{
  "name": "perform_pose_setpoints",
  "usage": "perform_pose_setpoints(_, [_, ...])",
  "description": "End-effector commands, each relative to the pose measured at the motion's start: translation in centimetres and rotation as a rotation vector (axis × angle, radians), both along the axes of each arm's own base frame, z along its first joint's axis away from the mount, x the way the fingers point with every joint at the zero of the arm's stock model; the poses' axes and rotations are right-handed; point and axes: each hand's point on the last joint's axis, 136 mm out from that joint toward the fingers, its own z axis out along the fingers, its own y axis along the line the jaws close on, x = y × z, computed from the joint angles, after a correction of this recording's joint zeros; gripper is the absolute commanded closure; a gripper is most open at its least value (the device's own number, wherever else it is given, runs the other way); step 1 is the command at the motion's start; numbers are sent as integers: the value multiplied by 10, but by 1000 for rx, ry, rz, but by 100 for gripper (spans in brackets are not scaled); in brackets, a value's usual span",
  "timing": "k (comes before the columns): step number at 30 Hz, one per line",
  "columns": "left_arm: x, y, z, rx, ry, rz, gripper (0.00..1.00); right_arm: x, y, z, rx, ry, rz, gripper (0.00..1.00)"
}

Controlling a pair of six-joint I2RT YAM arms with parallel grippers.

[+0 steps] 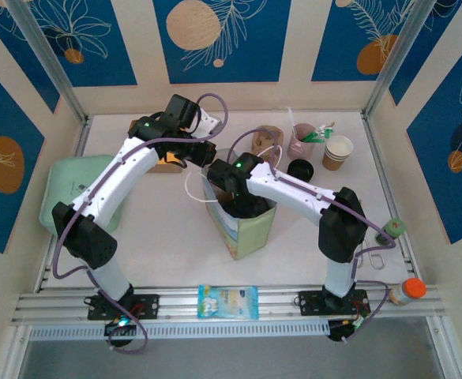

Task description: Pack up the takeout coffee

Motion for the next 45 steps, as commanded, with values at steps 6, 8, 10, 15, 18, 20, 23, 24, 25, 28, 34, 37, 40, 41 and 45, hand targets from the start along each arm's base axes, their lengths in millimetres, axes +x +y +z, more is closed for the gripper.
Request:
perform_pose_setpoints(6, [-3, 0, 9, -1, -23, -15, 100, -7, 5, -4, 29, 9, 21, 48])
perform_pose_setpoints(8, [-2, 0, 10, -2, -25, -14, 100, -7, 4, -4, 30, 6, 19, 47])
perform_pose_setpoints(10, [-2, 0, 10, -2, -25, -13, 100, -7, 5, -2, 41, 0, 19, 47])
perform_pose_setpoints(15, [-3, 1, 10, 3, -26, -10, 100, -8, 5, 3, 44, -5, 15, 48])
perform_pose_setpoints(18, [-2, 2, 9, 10, -27, -8, 100, -9, 4, 7, 45, -15, 16, 48])
perform_pose_setpoints(20, [-2, 3, 8, 14, -28, -6, 100, -8, 3, 8, 48, -22, 13, 48])
perform_pose_setpoints(23, [-2, 3, 9, 13, -30, -7, 100, -8, 2, 4, 51, -22, 5, 48])
perform_pose_setpoints(24, [-2, 3, 9, 14, -30, -5, 100, -8, 1, 3, 52, -20, 3, 49])
perform_pose_setpoints(25, [-2, 3, 8, 15, -30, -4, 100, -8, 1, 1, 51, -19, 2, 48])
perform_pose_setpoints(28, [-2, 4, 8, 16, -31, -4, 100, -8, 0, -2, 57, -24, -4, 49])
perform_pose_setpoints(34, [-3, 5, 9, 18, -31, -2, 100, -5, -4, -4, 47, -39, -15, 49])
perform_pose_setpoints(37, [-3, 4, 8, 16, -28, -5, 100, -2, -5, -4, 49, -50, -16, 49])
perform_pose_setpoints(40, [-3, 3, 8, 12, -25, -7, 100, 0, -5, -4, 50, -54, -17, 49])
perform_pose_setpoints(41, [-3, 3, 8, 9, -25, -6, 100, 0, -5, -4, 51, -56, -19, 49])
perform_pose_setpoints(45, [-4, 3, 8, 11, -24, -7, 100, 3, -5, -5, 59, -69, -21, 50])
